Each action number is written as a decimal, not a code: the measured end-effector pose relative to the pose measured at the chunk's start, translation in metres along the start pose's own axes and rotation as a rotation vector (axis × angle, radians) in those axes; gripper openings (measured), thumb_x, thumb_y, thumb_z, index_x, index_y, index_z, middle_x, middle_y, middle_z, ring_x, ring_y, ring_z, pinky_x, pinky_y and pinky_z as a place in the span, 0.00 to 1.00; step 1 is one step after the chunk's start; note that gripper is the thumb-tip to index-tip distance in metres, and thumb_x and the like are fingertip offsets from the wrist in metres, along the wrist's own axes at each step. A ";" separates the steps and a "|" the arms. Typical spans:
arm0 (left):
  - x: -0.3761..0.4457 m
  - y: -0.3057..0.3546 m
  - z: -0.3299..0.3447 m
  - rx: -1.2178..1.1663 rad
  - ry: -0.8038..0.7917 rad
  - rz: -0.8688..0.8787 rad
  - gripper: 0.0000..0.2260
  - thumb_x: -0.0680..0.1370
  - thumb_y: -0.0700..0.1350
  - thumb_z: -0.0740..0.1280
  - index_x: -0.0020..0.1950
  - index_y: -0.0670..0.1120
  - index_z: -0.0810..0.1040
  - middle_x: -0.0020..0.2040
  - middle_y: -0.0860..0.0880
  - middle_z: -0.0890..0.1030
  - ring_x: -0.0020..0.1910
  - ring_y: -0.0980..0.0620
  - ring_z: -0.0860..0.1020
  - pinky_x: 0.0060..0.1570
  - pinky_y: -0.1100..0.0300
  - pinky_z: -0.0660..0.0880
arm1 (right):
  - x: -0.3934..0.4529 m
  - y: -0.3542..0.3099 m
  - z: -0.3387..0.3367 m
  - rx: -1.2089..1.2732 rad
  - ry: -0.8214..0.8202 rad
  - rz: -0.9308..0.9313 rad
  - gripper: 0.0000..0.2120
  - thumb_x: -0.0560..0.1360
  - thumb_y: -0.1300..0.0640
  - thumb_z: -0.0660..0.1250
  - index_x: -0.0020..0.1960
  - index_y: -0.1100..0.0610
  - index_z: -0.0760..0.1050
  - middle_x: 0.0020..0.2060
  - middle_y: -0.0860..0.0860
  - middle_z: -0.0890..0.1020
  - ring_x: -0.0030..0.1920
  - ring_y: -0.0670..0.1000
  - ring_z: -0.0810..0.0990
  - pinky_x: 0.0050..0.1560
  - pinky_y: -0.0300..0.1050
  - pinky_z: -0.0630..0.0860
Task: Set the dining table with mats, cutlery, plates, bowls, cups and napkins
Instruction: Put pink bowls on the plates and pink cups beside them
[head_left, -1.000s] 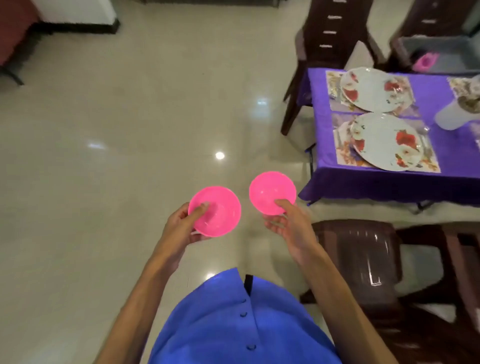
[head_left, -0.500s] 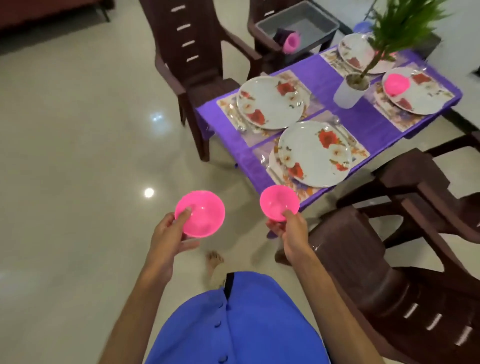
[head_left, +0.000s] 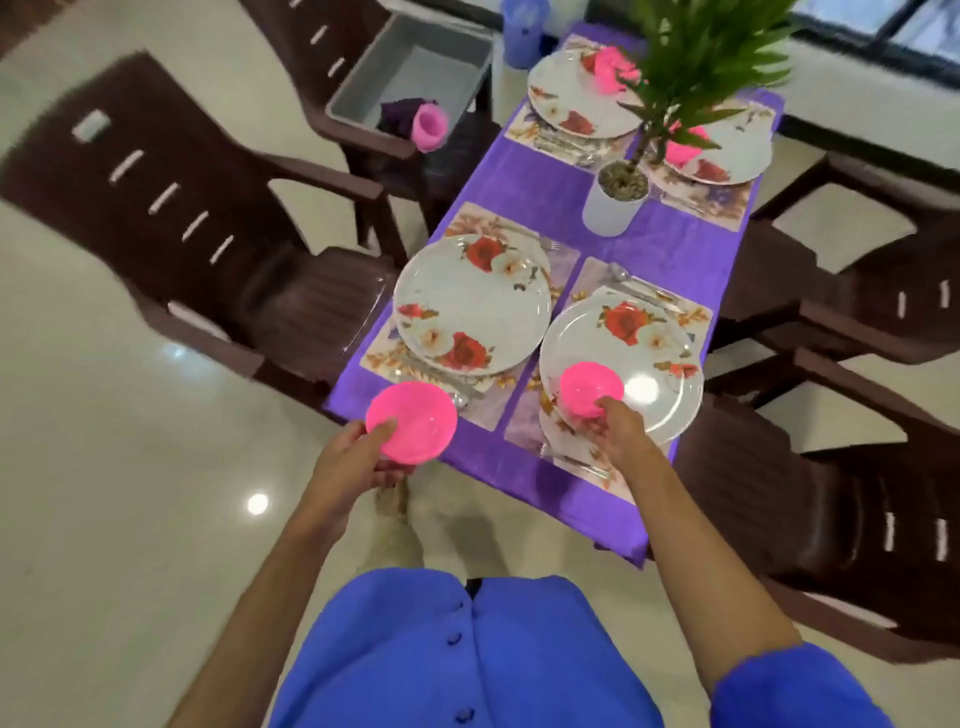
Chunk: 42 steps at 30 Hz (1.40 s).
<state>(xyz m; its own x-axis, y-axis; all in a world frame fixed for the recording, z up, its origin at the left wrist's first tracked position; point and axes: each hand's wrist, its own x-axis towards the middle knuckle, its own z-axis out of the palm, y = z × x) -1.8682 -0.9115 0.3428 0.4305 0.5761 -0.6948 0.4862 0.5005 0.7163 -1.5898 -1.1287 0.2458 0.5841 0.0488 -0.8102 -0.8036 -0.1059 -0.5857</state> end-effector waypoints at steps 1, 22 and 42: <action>0.025 0.016 -0.002 0.057 -0.042 -0.014 0.09 0.84 0.45 0.68 0.61 0.42 0.78 0.51 0.36 0.85 0.37 0.44 0.85 0.34 0.60 0.82 | 0.004 -0.002 0.008 0.053 0.032 0.015 0.21 0.80 0.63 0.65 0.71 0.67 0.68 0.41 0.59 0.81 0.33 0.55 0.85 0.39 0.53 0.82; 0.327 0.141 0.185 0.461 -0.270 -0.131 0.18 0.80 0.49 0.71 0.66 0.43 0.75 0.52 0.44 0.84 0.37 0.51 0.83 0.36 0.59 0.80 | 0.050 0.019 0.056 0.532 0.405 0.128 0.25 0.76 0.62 0.70 0.72 0.61 0.70 0.67 0.62 0.76 0.62 0.62 0.81 0.47 0.51 0.86; 0.279 0.177 0.033 0.612 -0.329 0.051 0.23 0.78 0.59 0.73 0.67 0.53 0.69 0.57 0.50 0.83 0.50 0.52 0.85 0.51 0.53 0.83 | -0.012 0.028 0.110 -0.432 0.835 -0.461 0.26 0.78 0.55 0.69 0.72 0.58 0.66 0.73 0.63 0.64 0.67 0.63 0.73 0.62 0.50 0.74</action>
<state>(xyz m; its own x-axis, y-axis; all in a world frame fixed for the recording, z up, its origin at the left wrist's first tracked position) -1.6365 -0.6835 0.2733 0.6252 0.3147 -0.7142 0.7589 -0.0314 0.6504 -1.6316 -1.0229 0.2369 0.8490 -0.5093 -0.1405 -0.4694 -0.6051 -0.6430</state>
